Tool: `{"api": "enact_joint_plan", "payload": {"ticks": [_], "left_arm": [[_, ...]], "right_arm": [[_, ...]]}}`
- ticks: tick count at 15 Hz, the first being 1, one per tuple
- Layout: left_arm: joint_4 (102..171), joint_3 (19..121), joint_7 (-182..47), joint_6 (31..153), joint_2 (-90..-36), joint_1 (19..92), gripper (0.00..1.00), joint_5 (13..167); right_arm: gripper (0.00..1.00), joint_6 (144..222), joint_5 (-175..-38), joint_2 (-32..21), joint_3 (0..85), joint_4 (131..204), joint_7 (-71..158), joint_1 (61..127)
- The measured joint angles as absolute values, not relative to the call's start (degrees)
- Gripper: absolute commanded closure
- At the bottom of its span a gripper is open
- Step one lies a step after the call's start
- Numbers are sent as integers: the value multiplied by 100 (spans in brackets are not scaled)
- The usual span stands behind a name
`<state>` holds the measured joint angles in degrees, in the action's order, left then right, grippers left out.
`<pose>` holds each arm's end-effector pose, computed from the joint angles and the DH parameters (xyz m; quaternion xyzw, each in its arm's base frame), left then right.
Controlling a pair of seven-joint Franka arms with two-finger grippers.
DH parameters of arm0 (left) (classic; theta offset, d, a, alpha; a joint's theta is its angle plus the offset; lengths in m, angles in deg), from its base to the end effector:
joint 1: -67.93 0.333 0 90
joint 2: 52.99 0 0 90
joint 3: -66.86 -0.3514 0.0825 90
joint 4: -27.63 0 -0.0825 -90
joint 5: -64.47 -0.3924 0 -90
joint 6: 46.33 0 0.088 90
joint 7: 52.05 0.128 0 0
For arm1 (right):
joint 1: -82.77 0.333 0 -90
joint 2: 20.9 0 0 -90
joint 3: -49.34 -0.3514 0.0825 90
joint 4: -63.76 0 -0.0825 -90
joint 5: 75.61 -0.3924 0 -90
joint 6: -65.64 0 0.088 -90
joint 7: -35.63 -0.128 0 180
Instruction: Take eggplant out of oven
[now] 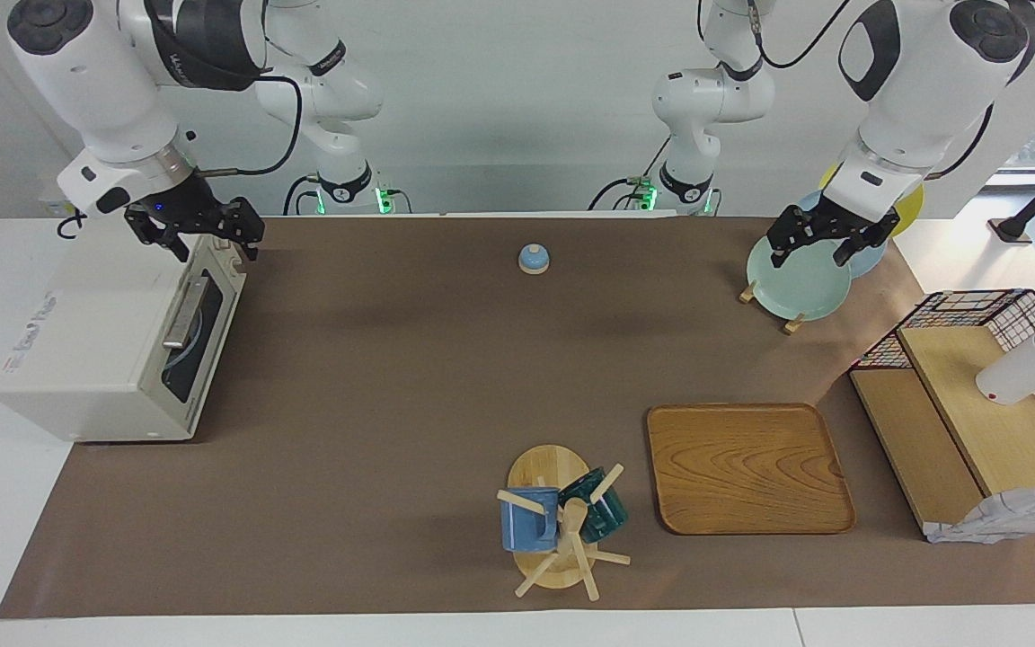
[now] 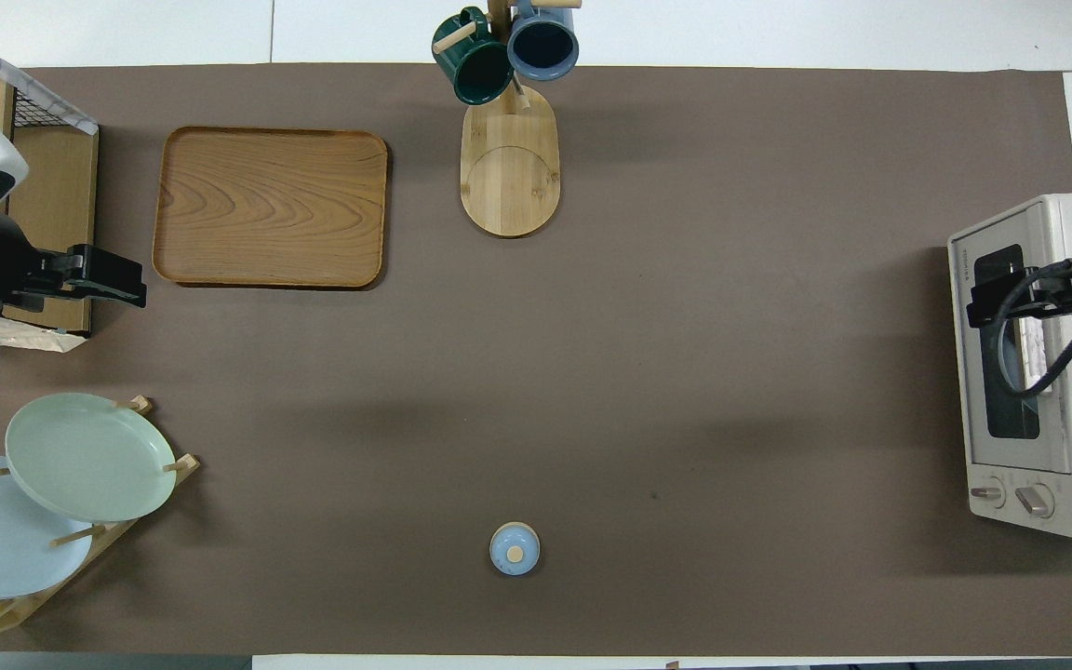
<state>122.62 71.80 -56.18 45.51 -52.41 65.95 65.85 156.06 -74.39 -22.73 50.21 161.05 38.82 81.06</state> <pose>0.5542 -0.0705 0.6055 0.9994 -0.0237 -0.0235 0.0094 0.5454 -0.0274 0.5964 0.9990 0.0059 -0.0444 0.0082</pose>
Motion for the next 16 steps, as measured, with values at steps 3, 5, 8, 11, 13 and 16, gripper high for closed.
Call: {"api": "enact_joint_plan", "payload": {"ticks": [3,5,8,11,13,16], "left_arm": [[12262,7180,-5618,4551,-5241,6595,0,6585],[12262,7180,-5618,4551,-5241,6595,0,6585],[12262,7180,-5618,4551,-5241,6595,0,6585],[12262,7180,-5618,4551,-5241,6595,0,6585],[12262,7180,-5618,4551,-5241,6595,0,6585],[12262,7180,-5618,4551,-5241,6595,0,6585]], "right_arm": [[0,15607,-7439,-2272,5021,16103,3881,8106],[0,15607,-7439,-2272,5021,16099,3863,8109],[0,15607,-7439,-2273,5006,16077,3854,8135],[44,15626,-7439,-2274,4961,16058,3855,8184],[100,15748,-7439,-2275,4963,16096,3932,8176],[100,15988,-7438,-2286,5009,16257,4616,8136]]}}
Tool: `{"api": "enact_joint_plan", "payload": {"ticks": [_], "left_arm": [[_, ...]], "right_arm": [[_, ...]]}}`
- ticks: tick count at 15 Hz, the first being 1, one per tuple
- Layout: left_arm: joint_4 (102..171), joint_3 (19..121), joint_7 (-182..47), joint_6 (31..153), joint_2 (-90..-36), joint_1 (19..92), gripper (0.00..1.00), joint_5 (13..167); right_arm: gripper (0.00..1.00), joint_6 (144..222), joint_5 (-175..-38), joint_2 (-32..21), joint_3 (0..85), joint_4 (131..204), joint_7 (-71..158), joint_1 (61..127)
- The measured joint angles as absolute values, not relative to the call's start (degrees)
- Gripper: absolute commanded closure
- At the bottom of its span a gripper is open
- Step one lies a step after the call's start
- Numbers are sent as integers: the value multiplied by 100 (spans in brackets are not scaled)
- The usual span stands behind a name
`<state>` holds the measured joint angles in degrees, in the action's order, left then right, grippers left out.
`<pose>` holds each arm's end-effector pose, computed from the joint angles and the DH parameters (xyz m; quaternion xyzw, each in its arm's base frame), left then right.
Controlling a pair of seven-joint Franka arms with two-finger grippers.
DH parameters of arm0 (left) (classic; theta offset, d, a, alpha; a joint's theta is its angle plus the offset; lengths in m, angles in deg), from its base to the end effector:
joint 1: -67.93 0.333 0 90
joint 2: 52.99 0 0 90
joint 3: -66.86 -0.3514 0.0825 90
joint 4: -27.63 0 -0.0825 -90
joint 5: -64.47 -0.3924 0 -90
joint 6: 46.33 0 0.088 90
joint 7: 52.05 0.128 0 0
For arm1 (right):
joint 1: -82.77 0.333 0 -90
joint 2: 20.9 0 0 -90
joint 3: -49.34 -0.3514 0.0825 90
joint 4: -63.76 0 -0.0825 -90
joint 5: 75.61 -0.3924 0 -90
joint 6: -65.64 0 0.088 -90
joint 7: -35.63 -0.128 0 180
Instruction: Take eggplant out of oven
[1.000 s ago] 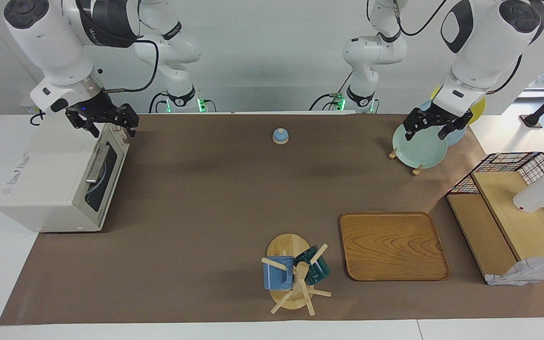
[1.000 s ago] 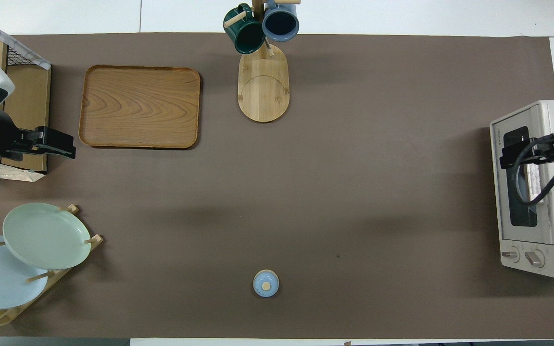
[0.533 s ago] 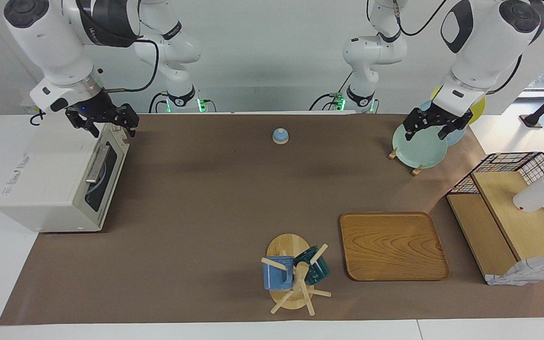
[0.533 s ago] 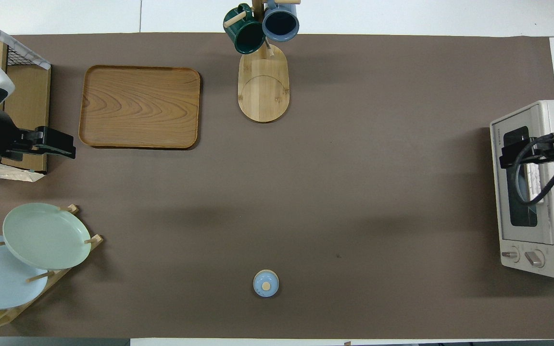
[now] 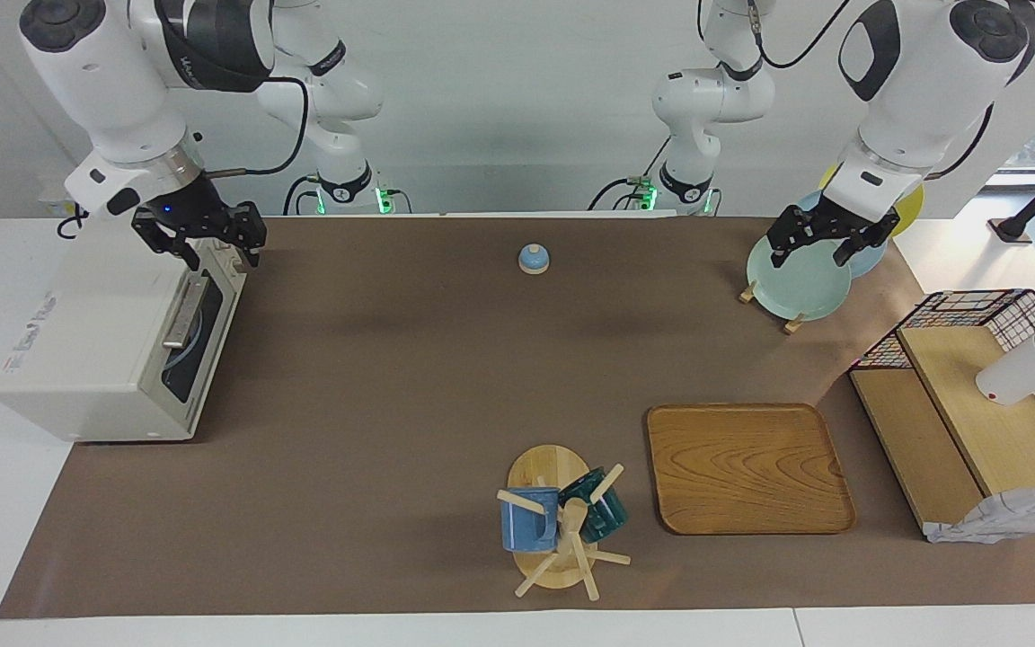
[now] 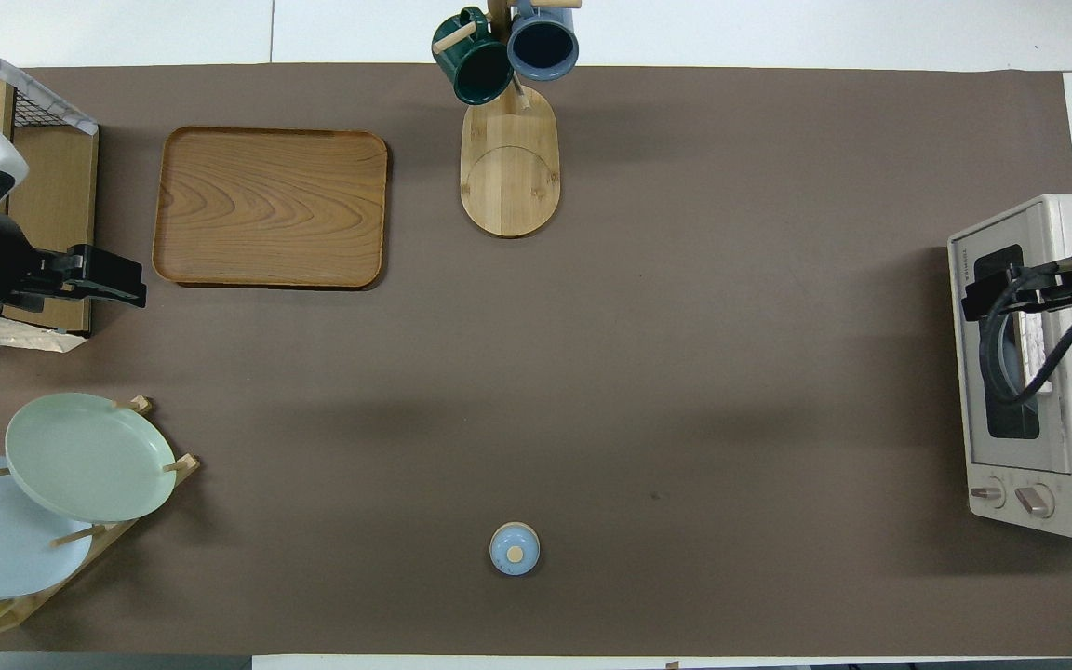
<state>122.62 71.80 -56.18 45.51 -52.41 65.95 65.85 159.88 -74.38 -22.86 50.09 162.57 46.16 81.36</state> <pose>0.5542 -0.0705 0.6055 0.9994 -0.0237 -0.0235 0.0094 0.5515 -0.0235 0.5903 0.9969 0.0740 -0.0238 0.0079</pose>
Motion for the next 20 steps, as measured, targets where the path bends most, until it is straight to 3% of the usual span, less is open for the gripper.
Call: {"api": "enact_joint_plan", "payload": {"ticks": [11,20], "left_arm": [[12262,7180,-5618,4551,-5241,6595,0,6585],[12262,7180,-5618,4551,-5241,6595,0,6585]], "right_arm": [[100,17352,-6209,-2172,5074,17550,4553,7647],[100,17678,-6084,-2241,5038,17856,4533,7661]]}}
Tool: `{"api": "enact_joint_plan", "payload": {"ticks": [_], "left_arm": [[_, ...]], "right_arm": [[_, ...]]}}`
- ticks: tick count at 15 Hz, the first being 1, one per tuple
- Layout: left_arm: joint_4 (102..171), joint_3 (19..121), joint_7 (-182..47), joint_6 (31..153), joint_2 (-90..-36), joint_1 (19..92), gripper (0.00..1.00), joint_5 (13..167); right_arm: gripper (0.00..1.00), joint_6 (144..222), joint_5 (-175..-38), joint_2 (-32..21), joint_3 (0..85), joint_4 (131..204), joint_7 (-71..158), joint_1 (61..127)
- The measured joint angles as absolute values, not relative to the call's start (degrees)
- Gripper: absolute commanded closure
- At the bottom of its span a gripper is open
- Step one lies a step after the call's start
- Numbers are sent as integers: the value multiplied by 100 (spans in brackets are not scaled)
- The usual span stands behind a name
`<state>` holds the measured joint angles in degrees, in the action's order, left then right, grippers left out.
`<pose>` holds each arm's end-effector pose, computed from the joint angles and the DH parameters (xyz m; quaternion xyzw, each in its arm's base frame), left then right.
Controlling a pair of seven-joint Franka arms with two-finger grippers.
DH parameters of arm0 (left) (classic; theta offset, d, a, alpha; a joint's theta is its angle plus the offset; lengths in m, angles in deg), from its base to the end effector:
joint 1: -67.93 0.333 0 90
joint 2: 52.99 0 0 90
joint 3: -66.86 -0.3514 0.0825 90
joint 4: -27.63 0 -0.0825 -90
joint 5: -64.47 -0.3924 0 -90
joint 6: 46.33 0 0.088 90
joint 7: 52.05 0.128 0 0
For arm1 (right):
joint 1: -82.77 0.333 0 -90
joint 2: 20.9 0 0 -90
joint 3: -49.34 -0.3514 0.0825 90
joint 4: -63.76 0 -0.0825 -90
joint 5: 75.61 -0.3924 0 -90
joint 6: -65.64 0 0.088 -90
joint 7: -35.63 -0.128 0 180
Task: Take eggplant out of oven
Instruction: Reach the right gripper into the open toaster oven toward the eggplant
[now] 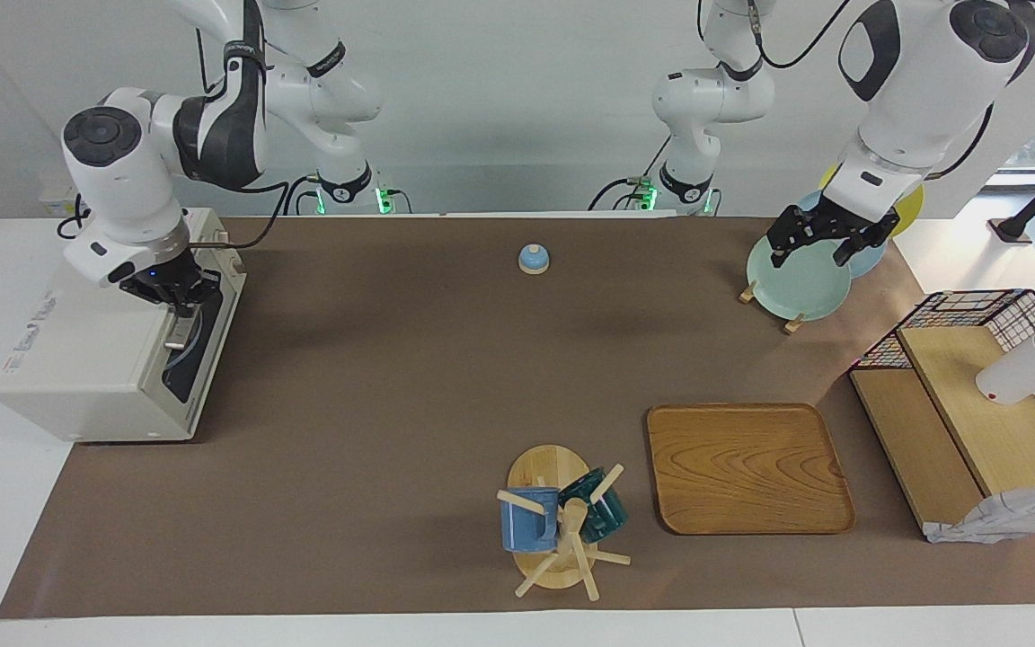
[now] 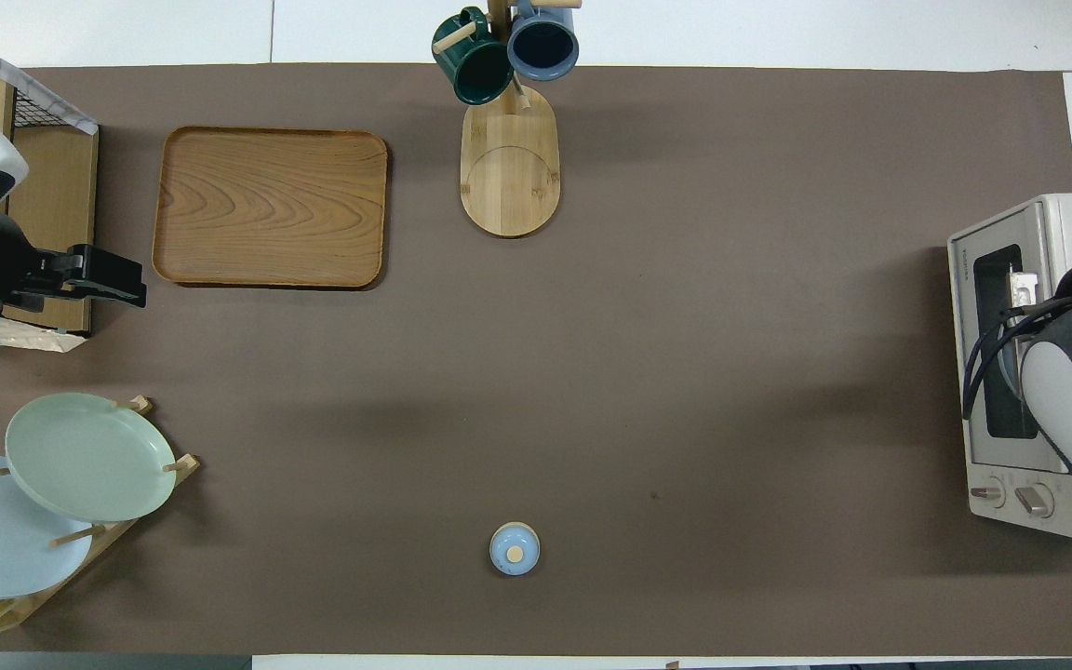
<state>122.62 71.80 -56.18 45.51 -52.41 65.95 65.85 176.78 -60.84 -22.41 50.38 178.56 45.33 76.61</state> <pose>0.5542 -0.0705 0.6055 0.9994 -0.0237 -0.0235 0.0094 0.5434 -0.0912 0.4785 0.9903 0.0702 -0.0358 0.1147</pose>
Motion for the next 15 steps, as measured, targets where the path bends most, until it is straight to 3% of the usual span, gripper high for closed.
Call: {"api": "enact_joint_plan", "payload": {"ticks": [5,10,15], "left_arm": [[12262,7180,-5618,4551,-5241,6595,0,6585],[12262,7180,-5618,4551,-5241,6595,0,6585],[12262,7180,-5618,4551,-5241,6595,0,6585]], "right_arm": [[100,18156,-6258,-2202,4951,18277,3935,8256],[100,19436,-6594,-1712,4863,18826,3674,8475],[100,19956,-6856,-1168,4856,18922,3483,8466]]}}
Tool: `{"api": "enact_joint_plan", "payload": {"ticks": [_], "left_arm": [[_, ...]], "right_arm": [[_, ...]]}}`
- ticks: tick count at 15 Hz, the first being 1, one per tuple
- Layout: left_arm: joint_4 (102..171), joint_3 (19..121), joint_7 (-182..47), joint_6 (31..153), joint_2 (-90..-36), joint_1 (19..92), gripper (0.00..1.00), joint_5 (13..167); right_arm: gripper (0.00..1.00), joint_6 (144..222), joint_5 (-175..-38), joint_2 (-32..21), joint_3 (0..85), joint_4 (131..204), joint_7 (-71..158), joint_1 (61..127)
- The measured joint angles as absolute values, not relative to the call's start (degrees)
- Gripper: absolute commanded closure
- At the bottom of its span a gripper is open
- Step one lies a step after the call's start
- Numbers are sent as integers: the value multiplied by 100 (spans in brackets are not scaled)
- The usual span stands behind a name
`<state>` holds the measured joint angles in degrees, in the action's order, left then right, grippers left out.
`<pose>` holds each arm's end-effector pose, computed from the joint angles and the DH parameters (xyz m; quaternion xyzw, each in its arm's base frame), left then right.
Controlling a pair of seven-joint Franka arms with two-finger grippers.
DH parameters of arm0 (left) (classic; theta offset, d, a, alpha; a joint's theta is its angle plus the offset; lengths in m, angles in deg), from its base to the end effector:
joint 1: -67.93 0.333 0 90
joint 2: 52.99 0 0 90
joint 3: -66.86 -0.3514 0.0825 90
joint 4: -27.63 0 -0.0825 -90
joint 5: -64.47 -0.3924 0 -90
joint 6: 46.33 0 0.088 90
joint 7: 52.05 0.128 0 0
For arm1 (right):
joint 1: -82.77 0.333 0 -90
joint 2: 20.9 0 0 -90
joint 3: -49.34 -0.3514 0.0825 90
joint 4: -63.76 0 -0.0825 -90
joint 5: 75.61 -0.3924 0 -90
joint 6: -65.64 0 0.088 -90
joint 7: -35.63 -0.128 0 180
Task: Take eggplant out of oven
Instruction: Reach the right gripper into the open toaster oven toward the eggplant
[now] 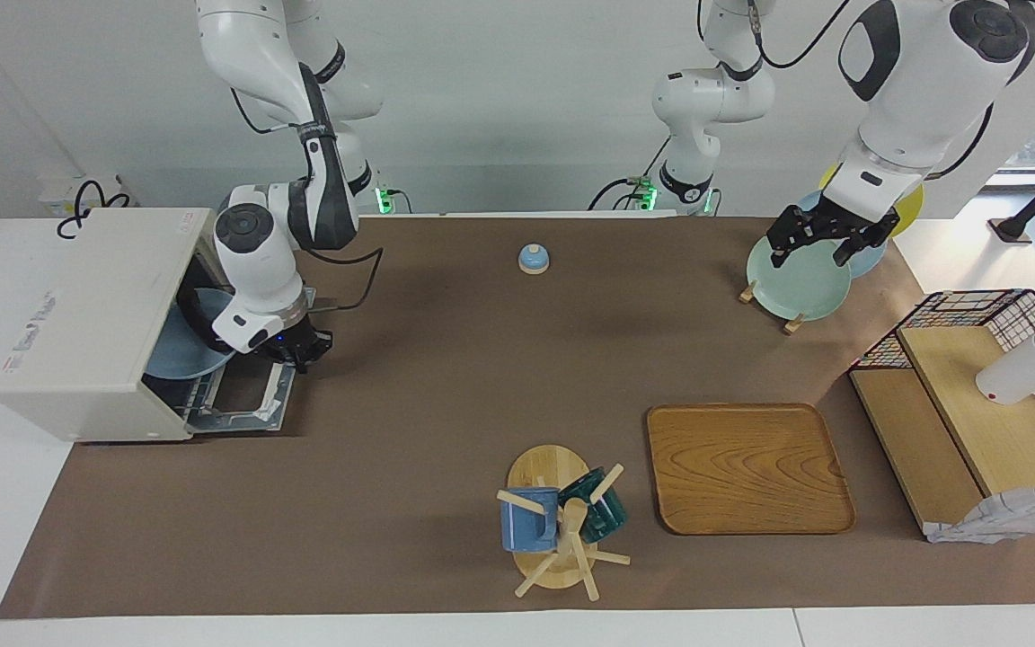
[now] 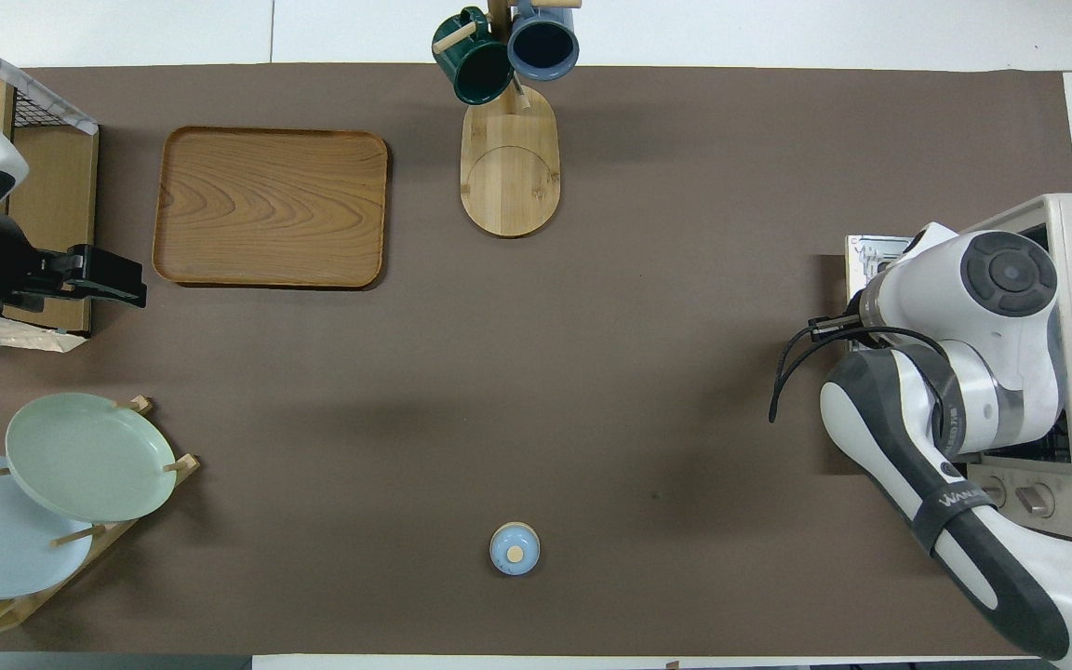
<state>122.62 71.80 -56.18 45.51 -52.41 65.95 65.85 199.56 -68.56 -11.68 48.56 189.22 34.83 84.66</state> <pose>0.5542 -0.0705 0.6055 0.9994 -0.0237 -0.0235 0.0094 0.5608 0.0223 0.3204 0.9973 0.0591 -0.0053 0.0431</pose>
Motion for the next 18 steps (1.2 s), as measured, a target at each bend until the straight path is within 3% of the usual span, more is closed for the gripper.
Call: {"api": "enact_joint_plan", "payload": {"ticks": [5,7,8,9,15,18], "left_arm": [[12262,7180,-5618,4551,-5241,6595,0,6585],[12262,7180,-5618,4551,-5241,6595,0,6585],[12262,7180,-5618,4551,-5241,6595,0,6585],[12262,7180,-5618,4551,-5241,6595,0,6585],[12262,7180,-5618,4551,-5241,6595,0,6585],[12262,7180,-5618,4551,-5241,6595,0,6585]], "right_arm": [[100,19997,-6866,-1047,4865,18816,3223,8519],[69,19848,-6913,-1057,4867,18640,2991,8703],[37,19703,-7028,-1071,4866,18526,2882,8822],[26,19511,-7101,-1100,4866,18409,2807,8927],[30,17856,-6828,-1750,4925,18138,2753,8995],[30,17494,-6322,-1962,4953,18163,2753,8956]]}}
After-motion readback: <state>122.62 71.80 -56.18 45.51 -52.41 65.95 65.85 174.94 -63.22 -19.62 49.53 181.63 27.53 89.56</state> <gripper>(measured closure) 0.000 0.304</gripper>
